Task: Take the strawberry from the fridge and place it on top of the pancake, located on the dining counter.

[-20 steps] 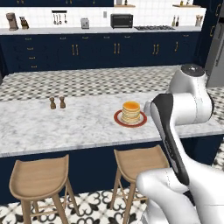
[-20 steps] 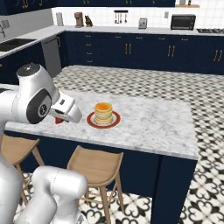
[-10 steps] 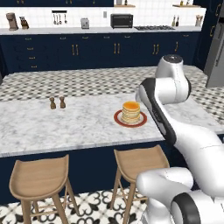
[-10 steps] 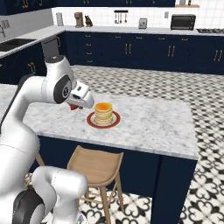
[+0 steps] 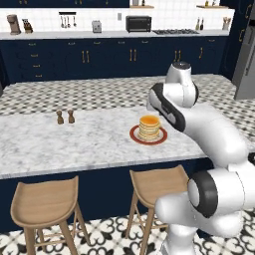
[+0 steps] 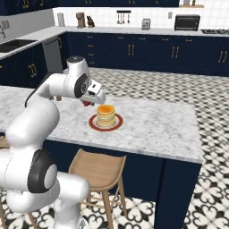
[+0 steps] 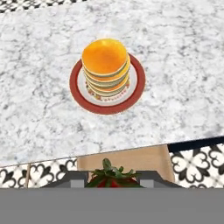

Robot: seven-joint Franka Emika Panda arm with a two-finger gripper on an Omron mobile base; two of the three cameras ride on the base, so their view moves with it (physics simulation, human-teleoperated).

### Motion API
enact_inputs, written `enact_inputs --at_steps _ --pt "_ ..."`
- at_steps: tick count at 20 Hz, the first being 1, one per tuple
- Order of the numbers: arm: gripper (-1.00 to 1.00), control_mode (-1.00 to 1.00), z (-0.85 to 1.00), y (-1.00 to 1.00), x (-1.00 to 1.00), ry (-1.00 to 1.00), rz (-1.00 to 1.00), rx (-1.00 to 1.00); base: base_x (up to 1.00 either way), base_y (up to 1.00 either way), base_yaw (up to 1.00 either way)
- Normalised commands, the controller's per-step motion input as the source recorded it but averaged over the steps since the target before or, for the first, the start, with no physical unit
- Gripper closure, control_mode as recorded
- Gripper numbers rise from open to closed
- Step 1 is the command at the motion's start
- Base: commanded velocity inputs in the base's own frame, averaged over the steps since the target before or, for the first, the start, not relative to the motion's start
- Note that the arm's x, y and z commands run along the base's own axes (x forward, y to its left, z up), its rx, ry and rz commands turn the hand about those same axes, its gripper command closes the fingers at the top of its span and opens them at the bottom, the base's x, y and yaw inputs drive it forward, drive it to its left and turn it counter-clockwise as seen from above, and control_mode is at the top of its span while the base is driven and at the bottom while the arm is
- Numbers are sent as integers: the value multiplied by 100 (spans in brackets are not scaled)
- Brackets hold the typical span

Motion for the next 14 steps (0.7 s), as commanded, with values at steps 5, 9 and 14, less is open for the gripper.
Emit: enact_inputs --at_steps 5,9,14 --pt "100 -100 -40 -9 91 0 5 0 0 0 0" --pt "100 -100 -50 -4 83 0 4 0 0 0 0" --pt "100 -100 -37 0 84 -1 1 0 0 0 0"
